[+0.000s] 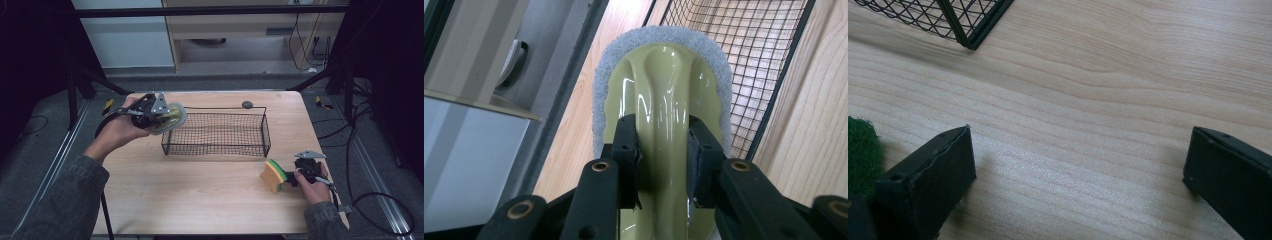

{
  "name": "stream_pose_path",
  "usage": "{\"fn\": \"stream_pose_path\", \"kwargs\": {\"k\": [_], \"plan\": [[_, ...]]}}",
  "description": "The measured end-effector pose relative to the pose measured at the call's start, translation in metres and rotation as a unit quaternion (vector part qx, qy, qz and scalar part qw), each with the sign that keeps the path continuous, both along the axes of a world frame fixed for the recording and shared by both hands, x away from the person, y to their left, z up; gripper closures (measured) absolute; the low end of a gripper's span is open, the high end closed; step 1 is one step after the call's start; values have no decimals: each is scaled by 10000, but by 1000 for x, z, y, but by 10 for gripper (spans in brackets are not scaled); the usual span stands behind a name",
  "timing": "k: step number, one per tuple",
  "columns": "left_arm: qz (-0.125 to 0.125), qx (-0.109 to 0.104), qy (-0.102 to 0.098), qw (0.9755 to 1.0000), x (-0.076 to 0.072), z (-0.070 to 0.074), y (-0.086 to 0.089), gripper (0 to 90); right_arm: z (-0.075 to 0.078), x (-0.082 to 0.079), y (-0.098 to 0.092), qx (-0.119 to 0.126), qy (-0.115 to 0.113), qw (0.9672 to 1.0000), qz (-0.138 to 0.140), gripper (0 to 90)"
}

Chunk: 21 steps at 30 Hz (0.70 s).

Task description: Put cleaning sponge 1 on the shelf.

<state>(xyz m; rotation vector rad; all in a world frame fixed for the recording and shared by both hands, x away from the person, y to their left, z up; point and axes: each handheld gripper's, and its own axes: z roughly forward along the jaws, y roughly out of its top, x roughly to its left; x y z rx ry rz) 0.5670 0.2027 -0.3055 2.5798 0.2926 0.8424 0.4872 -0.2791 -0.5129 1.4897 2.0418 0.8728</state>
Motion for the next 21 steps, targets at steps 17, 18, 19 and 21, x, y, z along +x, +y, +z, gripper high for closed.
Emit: {"fn": "stream_pose_path", "kwargs": {"k": [17, 18, 19, 21], "plan": [[-370, 263, -54, 9990, 12, 4, -30, 706, 0, 0, 0, -6, 5, 10000, -5, 4], [-415, 301, -78, 9987, 12, 3, -32, 706, 0, 0, 0, -9, -1, 10000, 3, 4], [-488, 343, -122, 9981, 12, 3, -36, 706, 0, 0, 0, -11, -2, 10000, 1, 4], [-509, 374, -115, 9979, 12, 3, -38, 706, 0, 0, 0, -9, 4, 10000, -6, 4]]}}
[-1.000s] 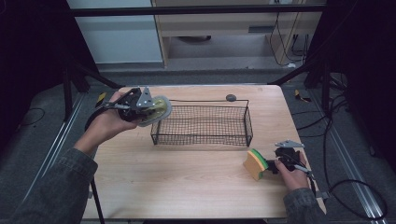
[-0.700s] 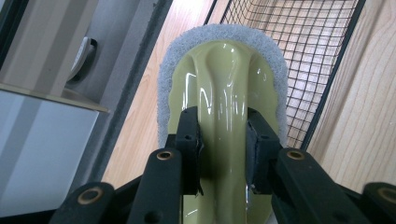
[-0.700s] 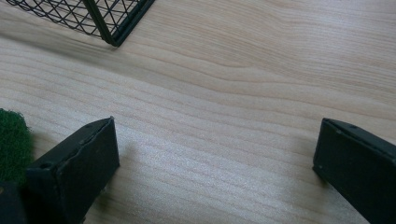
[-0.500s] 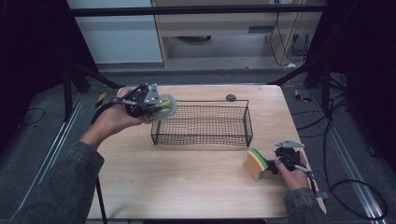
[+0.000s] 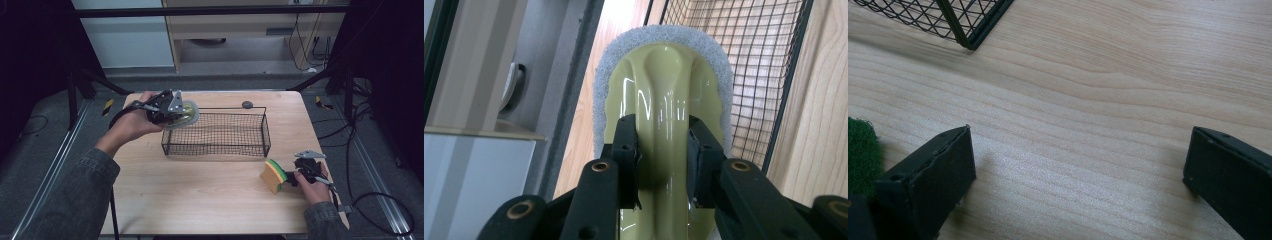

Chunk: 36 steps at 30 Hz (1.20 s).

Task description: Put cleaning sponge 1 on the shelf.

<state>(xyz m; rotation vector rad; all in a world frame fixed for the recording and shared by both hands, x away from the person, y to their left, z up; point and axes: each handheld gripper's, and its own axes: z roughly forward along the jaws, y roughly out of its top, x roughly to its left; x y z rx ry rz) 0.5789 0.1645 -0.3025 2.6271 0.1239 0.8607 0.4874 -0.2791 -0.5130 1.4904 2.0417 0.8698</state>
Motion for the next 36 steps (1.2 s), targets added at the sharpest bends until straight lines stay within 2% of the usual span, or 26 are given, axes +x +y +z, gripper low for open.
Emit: {"fn": "stream_pose_path", "kwargs": {"k": [3, 6, 16, 28, 36], "plan": [[-87, 89, 29, 9999, 2, -5, -6, 705, 0, 0, 0, -3, -6, 10000, 10, 5], [-158, 78, 39, 9998, 4, -9, -10, 706, 0, 0, 0, -3, -7, 10000, 7, 4], [-302, 195, 71, 9993, 4, -13, -15, 706, 0, 0, 0, 12, -4, 10000, 2, 4], [-381, 316, 231, 9985, 8, -22, -18, 705, 0, 0, 0, -1, -4, 10000, 7, 4], [-372, 268, 229, 9987, 8, -22, -16, 705, 0, 0, 0, 31, -3, 10000, -14, 4]]}}
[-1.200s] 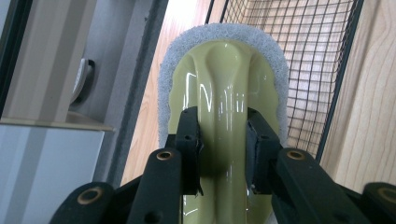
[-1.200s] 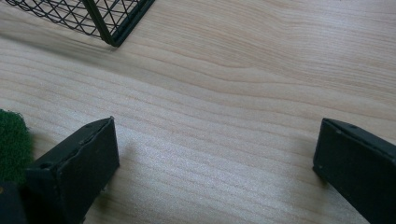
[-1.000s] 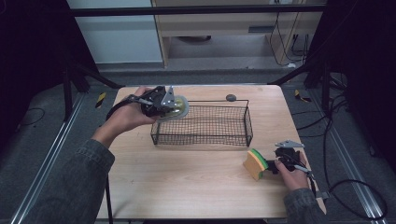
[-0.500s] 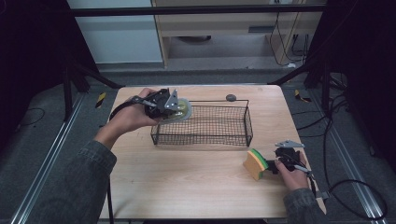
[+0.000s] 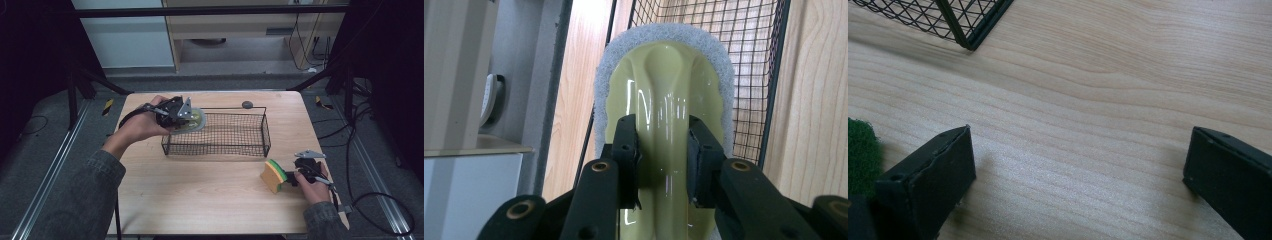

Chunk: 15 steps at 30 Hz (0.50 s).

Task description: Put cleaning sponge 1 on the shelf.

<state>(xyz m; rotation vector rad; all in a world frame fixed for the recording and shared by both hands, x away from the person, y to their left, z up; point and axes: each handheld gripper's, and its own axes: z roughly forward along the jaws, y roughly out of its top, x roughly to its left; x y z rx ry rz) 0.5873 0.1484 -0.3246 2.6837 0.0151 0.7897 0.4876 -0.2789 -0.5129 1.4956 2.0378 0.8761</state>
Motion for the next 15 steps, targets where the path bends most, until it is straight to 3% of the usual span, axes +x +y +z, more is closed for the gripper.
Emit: {"fn": "stream_pose_path", "kwargs": {"k": [15], "plan": [[53, 85, 46, 9999, 4, -4, 3, 705, 0, 2, -6, -5, 8, 10000, -21, 5]]}}
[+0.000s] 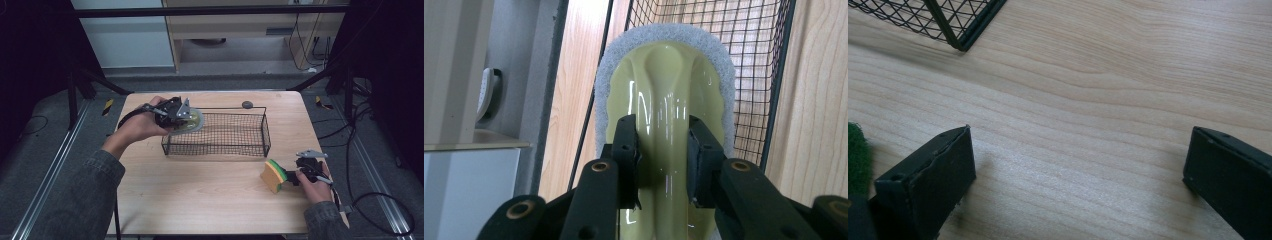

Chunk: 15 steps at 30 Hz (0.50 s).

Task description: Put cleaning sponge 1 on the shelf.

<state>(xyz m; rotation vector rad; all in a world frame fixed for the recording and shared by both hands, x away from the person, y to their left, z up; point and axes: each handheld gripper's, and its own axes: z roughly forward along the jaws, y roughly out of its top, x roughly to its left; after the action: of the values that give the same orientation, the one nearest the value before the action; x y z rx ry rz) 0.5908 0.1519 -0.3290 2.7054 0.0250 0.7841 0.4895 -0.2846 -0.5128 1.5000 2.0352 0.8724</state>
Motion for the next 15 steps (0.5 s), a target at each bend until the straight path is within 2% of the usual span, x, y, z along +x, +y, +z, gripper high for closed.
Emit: {"fn": "stream_pose_path", "kwargs": {"k": [8, 15], "plan": [[21, 14, 49, 10000, 3, -3, 3, 705, 0, 1, -4, -20, 2, 10000, -23, 4], [59, 54, 110, 9999, 5, -12, 7, 705, 0, 1, -9, -25, -20, 10000, -68, 5]]}}
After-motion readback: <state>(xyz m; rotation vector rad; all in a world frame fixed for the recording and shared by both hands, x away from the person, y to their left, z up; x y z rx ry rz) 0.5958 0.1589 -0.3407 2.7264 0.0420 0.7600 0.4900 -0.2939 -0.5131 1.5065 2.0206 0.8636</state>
